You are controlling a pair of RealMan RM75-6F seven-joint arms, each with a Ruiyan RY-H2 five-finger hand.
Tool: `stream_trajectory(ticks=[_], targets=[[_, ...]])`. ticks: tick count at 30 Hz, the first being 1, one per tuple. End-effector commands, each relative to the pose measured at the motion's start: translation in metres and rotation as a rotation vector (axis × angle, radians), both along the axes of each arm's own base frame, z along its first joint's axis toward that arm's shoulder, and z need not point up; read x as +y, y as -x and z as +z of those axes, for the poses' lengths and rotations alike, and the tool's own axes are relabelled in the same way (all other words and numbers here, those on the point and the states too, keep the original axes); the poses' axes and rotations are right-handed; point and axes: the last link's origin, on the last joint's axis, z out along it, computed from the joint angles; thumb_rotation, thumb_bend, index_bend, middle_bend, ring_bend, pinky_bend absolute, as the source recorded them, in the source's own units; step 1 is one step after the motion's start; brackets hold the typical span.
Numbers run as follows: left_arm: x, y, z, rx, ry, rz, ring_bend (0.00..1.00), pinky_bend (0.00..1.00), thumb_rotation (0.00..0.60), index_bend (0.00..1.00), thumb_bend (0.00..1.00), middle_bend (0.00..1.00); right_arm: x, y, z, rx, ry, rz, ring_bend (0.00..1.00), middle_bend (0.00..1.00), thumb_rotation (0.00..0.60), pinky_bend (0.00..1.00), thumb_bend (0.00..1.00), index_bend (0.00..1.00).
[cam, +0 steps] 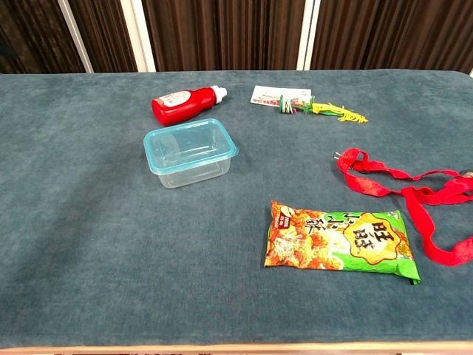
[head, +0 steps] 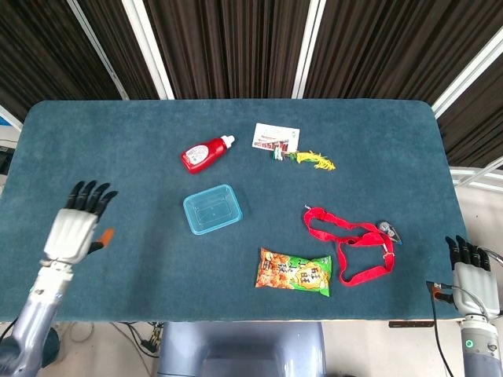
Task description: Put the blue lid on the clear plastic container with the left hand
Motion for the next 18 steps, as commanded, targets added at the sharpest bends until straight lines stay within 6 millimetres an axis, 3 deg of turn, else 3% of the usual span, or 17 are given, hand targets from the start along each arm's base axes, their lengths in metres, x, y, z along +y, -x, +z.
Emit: stream_trajectory(ticks=[1, 8, 18], targets=[[-0.031, 0.029, 0.011, -0.037, -0.015, 0.066, 0.0, 0.03, 0.6, 0.14, 0.29, 0.07, 0.003, -0.006, 0.003, 0.004, -0.015, 0.051, 0.0, 0.0, 0.6, 0.0, 0.27, 0.04], [-0.058, 0.046, 0.015, -0.084, -0.008, 0.119, 0.0, 0.03, 0.6, 0.14, 0.28, 0.06, 0.005, -0.014, 0.008, -0.027, -0.021, 0.164, 0.0, 0.0, 0.6, 0.0, 0.27, 0.04], [-0.066, 0.048, 0.018, -0.115, 0.0, 0.126, 0.0, 0.03, 0.6, 0.14, 0.28, 0.06, 0.002, -0.02, -0.001, -0.062, -0.002, 0.269, 0.0, 0.0, 0.6, 0.0, 0.27, 0.04]])
